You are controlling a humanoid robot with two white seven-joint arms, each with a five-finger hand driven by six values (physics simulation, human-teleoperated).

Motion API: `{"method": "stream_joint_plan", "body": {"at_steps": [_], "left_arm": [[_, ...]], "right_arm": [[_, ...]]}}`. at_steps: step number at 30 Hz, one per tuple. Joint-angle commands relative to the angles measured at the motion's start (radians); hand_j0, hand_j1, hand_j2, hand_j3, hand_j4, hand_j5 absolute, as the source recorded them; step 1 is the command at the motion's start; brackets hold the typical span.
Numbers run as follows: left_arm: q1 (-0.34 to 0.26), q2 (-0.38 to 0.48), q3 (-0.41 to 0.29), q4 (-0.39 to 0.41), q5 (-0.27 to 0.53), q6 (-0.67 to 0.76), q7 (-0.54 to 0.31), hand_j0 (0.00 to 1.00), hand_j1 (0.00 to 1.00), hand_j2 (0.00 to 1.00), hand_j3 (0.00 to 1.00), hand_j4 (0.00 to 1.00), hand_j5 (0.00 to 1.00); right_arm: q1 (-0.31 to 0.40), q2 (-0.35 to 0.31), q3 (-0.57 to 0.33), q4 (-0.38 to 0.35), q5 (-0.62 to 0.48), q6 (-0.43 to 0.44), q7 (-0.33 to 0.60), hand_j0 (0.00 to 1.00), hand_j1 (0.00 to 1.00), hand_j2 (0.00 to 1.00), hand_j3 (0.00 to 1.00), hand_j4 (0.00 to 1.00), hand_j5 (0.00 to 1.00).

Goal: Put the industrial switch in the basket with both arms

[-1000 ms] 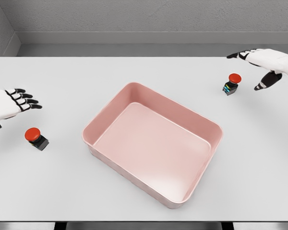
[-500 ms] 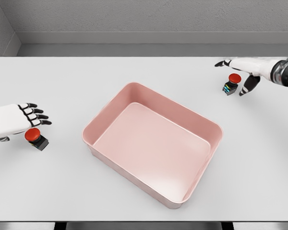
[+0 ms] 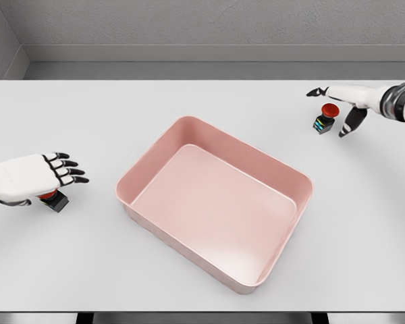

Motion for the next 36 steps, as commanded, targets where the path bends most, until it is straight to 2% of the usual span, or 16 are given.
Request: {"method": "stream_joint_plan", "body": {"at_steps": [1, 5, 9, 11, 13, 14, 17, 20, 22, 24, 26, 29, 36], "left_arm": [[0.000, -0.010, -0.003, -0.005, 0.004, 0.002, 0.000, 1.00, 1.00, 1.00, 1.00, 1.00, 1.00], [0.008, -0.007, -0.003, -0.008, 0.004, 0.002, -0.020, 1.00, 1.00, 1.00, 1.00, 1.00, 1.00], [0.009, 0.000, -0.001, -0.011, 0.005, 0.002, -0.066, 0.98, 0.98, 0.98, 0.98, 0.98, 0.98], [0.009, 0.001, -0.001, -0.011, 0.005, 0.002, -0.071, 0.75, 0.75, 0.75, 0.75, 0.75, 0.75], [0.009, 0.003, -0.003, -0.011, 0.005, 0.002, -0.084, 0.62, 0.62, 0.62, 0.62, 0.62, 0.62], [0.009, 0.004, -0.003, -0.011, 0.005, 0.002, -0.088, 0.60, 0.60, 0.60, 0.60, 0.60, 0.60], [0.009, 0.004, -0.001, -0.011, 0.005, 0.002, -0.114, 0.48, 0.48, 0.48, 0.48, 0.48, 0.48], [0.009, 0.006, -0.001, -0.011, 0.005, 0.002, -0.123, 0.38, 0.38, 0.38, 0.38, 0.38, 0.38], [0.009, 0.006, -0.001, -0.011, 0.005, 0.002, -0.129, 0.34, 0.34, 0.34, 0.34, 0.34, 0.34], [0.009, 0.006, -0.001, -0.011, 0.005, 0.002, -0.129, 0.34, 0.34, 0.34, 0.34, 0.34, 0.34], [0.008, 0.007, 0.002, -0.011, 0.005, 0.002, -0.129, 0.34, 0.34, 0.34, 0.34, 0.34, 0.34], [0.002, 0.007, 0.014, -0.008, 0.011, 0.002, -0.126, 0.33, 0.33, 0.33, 0.33, 0.33, 0.33], [-0.002, 0.026, 0.053, 0.000, 0.060, 0.002, -0.123, 0.21, 0.21, 0.21, 0.21, 0.21, 0.21]], "right_arm": [[0.000, 0.005, 0.002, 0.016, -0.001, 0.001, 0.000, 1.00, 1.00, 1.00, 1.00, 1.00, 1.00], [-0.006, 0.005, 0.002, 0.025, -0.001, 0.001, 0.000, 0.98, 0.98, 0.98, 0.98, 0.98, 0.98], [-0.006, 0.006, 0.003, 0.031, -0.001, -0.001, 0.000, 0.86, 0.86, 0.86, 0.86, 0.86, 0.86], [-0.006, 0.006, 0.015, 0.034, -0.001, -0.001, 0.000, 0.78, 0.78, 0.78, 0.78, 0.78, 0.78], [-0.006, 0.006, 0.015, 0.034, -0.001, -0.002, 0.000, 0.74, 0.74, 0.74, 0.74, 0.74, 0.74], [-0.006, 0.005, 0.015, 0.034, -0.001, -0.002, 0.000, 0.69, 0.69, 0.69, 0.69, 0.69, 0.69], [-0.006, 0.005, 0.017, 0.034, -0.001, -0.002, 0.000, 0.67, 0.67, 0.67, 0.67, 0.67, 0.67], [-0.005, 0.003, 0.017, 0.034, -0.001, -0.002, 0.000, 0.59, 0.59, 0.59, 0.59, 0.59, 0.59], [-0.005, 0.005, 0.017, 0.034, -0.001, -0.002, 0.000, 0.58, 0.58, 0.58, 0.58, 0.58, 0.58], [-0.005, 0.005, 0.028, 0.034, -0.001, -0.002, 0.000, 0.53, 0.53, 0.53, 0.53, 0.53, 0.53], [-0.005, 0.005, 0.029, 0.034, -0.001, -0.002, 0.000, 0.52, 0.52, 0.52, 0.52, 0.52, 0.52], [-0.005, 0.003, 0.031, 0.033, -0.001, -0.002, 0.000, 0.44, 0.44, 0.44, 0.44, 0.44, 0.44], [-0.005, 0.003, 0.031, 0.030, -0.001, -0.004, 0.000, 0.44, 0.44, 0.44, 0.44, 0.44, 0.44]]}}
